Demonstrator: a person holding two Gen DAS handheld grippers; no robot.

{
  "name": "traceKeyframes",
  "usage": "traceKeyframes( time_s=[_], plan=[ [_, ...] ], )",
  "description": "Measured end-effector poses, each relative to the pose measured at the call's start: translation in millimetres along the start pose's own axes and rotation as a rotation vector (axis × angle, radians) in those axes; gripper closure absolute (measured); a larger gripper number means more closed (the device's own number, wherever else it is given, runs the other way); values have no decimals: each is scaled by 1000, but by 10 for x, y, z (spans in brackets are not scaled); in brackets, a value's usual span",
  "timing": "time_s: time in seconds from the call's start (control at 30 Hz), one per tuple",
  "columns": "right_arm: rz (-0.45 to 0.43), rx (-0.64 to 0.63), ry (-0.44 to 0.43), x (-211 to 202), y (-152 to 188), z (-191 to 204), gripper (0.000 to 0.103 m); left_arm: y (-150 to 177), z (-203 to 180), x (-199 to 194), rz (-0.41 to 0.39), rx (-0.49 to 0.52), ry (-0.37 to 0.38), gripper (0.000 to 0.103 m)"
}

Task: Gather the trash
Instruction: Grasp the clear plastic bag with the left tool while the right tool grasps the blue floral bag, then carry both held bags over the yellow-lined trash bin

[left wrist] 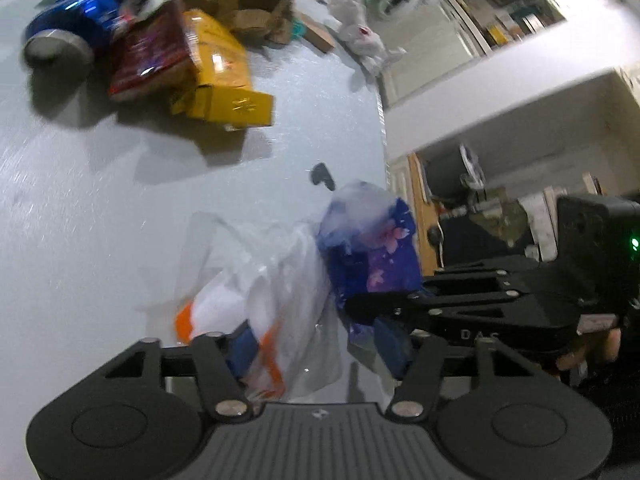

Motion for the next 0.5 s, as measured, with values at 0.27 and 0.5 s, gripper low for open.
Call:
traceKeyframes(
  time_s=[0.27, 0.5],
  plan=[
    [-49, 31, 13, -97, 23, -56, 97, 29, 180, -15, -125, -196, -8, 78],
    [-96, 41, 41, -160, 24, -98, 98, 4, -10, -68, -140, -156, -36, 86]
  ],
)
Point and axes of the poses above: each gripper's, at about its wrist camera, not at the fingertips, and x roughly the way its jaws point, z to its left, y to its underside, the point moved 4 cm from there along x, roughly the way its jaws point, and after that the axes turned 1 degree about z, right-handed, at the moved point
